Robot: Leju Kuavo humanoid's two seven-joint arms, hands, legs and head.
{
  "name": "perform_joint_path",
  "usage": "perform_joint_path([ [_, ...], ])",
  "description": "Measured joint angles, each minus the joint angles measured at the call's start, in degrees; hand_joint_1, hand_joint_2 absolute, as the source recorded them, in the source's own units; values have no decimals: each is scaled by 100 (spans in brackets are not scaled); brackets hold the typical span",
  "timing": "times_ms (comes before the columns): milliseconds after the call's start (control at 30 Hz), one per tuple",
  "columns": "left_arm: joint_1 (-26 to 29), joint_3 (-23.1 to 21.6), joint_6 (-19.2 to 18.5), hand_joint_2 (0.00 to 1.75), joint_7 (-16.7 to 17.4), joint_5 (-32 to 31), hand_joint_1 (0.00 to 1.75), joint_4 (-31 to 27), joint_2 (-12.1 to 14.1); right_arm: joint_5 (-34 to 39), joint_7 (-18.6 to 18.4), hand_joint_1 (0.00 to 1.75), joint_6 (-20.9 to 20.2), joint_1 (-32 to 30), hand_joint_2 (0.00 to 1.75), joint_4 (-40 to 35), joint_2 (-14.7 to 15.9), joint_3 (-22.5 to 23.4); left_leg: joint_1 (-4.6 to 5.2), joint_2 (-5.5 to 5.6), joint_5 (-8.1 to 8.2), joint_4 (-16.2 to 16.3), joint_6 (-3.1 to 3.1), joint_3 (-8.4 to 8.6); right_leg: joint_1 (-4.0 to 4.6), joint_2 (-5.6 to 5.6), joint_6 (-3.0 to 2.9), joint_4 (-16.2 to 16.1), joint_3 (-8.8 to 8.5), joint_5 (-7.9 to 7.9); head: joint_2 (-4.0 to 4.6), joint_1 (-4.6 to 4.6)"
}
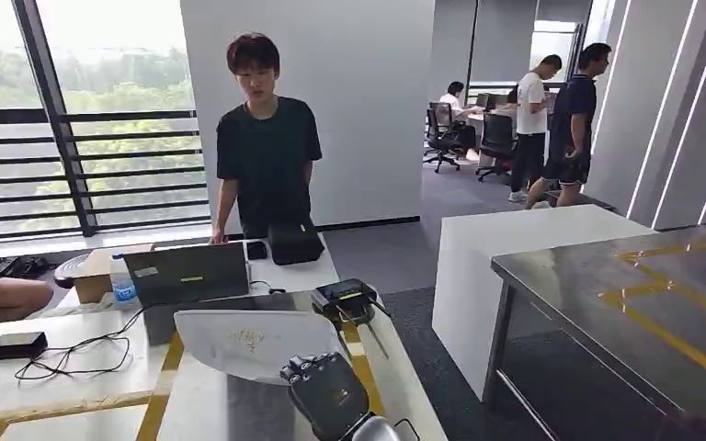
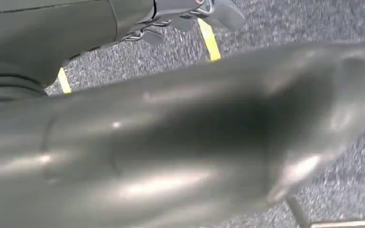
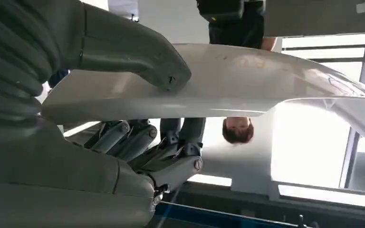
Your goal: Take the parts from the cabinet and place them on the table.
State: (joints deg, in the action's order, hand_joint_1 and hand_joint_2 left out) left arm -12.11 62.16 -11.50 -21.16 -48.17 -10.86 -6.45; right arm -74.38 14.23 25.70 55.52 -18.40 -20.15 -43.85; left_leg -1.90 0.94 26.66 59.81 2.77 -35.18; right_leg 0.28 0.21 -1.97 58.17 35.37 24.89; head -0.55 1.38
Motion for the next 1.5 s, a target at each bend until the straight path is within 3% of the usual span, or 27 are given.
perform_joint_path([
  [33,-5,0,-4,0,-2,2,0,4,5,0,-2,169,2,8,175,0,-2,0,24,-27,106,157,13,-58,3,-6,-36,-34,-37,-6,0,-2],
  [133,4,0,-31,0,-9,2,0,4,13,-4,-2,169,-4,3,175,0,-4,-4,33,-33,641,1335,48,-657,23,-32,-91,-28,-45,14,0,-20],
  [167,14,0,-37,0,-11,2,0,4,16,-4,-2,169,-4,-26,175,0,-4,-4,34,-34,685,1602,61,-808,30,-35,-98,-22,-44,20,0,-24],
  [200,20,0,-37,0,-11,2,0,4,20,-4,-2,169,-9,-47,175,0,-4,-4,34,-35,579,1570,65,-814,32,-37,-99,-12,-46,29,0,-24],
  [233,17,0,-46,0,-15,2,0,4,29,-7,0,169,-9,-53,175,0,-4,-7,33,-44,360,1281,63,-689,31,-38,-90,11,-45,43,0,-26],
  [300,11,0,-52,0,-17,2,0,2,35,-4,2,169,-7,-40,175,0,-4,-7,31,-114,-131,304,59,-205,18,-41,-41,97,-44,105,0,-26],
  [333,5,0,-52,0,-17,2,0,4,33,-4,15,169,-7,-36,175,0,-4,-7,50,-190,-31,89,40,-91,34,-43,-3,142,-20,139,0,-28],
  [367,0,0,-52,0,-18,2,0,4,31,-4,22,169,-11,-30,175,0,-2,-7,64,-145,-54,48,-42,-68,73,-40,25,203,13,169,0,-30],
  [467,5,0,-52,0,-20,2,0,4,31,-11,33,169,-13,-36,175,0,-2,-9,73,-101,-52,66,-139,-89,73,-69,74,170,2,159,0,-15],
  [533,1,0,-52,0,-20,2,0,2,20,-26,37,169,-13,-25,175,0,-2,-11,26,-88,-73,35,-201,-71,54,-43,158,336,74,297,0,-3],
  [633,1,0,-63,0,-20,2,0,0,24,-39,37,169,-15,-41,175,0,2,-13,26,-74,-69,37,-243,-78,-13,-36,254,1583,652,894,0,11],
  [667,4,0,-70,0,-20,2,0,0,24,-44,37,169,-15,-64,175,0,9,-15,25,-65,-69,38,-242,-80,-24,-36,265,1906,822,968,0,11],
  [700,5,0,-70,0,-20,2,0,0,24,-46,37,169,-17,-75,175,2,13,-24,23,-57,-69,38,-242,-79,-36,-36,269,1936,856,904,0,13],
  [733,4,0,-70,0,-20,2,0,0,24,-50,39,169,-17,-74,175,2,18,-42,21,-48,-68,39,-240,-77,-44,-36,263,1715,763,735,0,13],
  [800,-1,0,-70,0,-20,4,0,2,22,-50,48,169,-17,-56,175,2,15,-57,15,-26,-67,38,-220,-60,-51,-32,224,687,255,222,0,13],
  [833,-3,0,-70,0,-22,2,0,0,16,-50,66,169,-20,-46,175,2,18,-61,13,-23,-67,36,-194,-57,-51,-13,201,217,39,139,0,18],
  [867,-4,0,-70,0,-22,4,0,0,16,-28,112,169,-22,-43,175,2,15,-63,38,-8,-72,34,-135,-71,-3,-9,183,178,15,187,0,9],
  [900,-3,0,-68,0,-24,2,0,0,16,0,153,169,-26,-46,175,2,15,-68,37,-7,-73,23,-96,-72,-7,-7,159,163,23,168,0,15],
  [933,2,0,-68,0,-24,2,0,0,27,2,162,169,-26,-61,175,2,15,-70,41,-9,-50,28,-175,-66,-20,-8,209,139,-9,143,0,4],
  [1200,-1,0,-68,0,-50,2,0,2,18,7,232,169,-26,-61,175,2,13,-105,34,-19,-135,-105,-42,1,-3,0,104,138,-2,129,0,-6],
  [1500,-1,0,-68,0,-50,2,0,2,18,5,295,169,-35,-62,175,2,13,-109,34,-19,-141,-116,-30,3,-2,-1,92,139,1,128,0,-9],
])
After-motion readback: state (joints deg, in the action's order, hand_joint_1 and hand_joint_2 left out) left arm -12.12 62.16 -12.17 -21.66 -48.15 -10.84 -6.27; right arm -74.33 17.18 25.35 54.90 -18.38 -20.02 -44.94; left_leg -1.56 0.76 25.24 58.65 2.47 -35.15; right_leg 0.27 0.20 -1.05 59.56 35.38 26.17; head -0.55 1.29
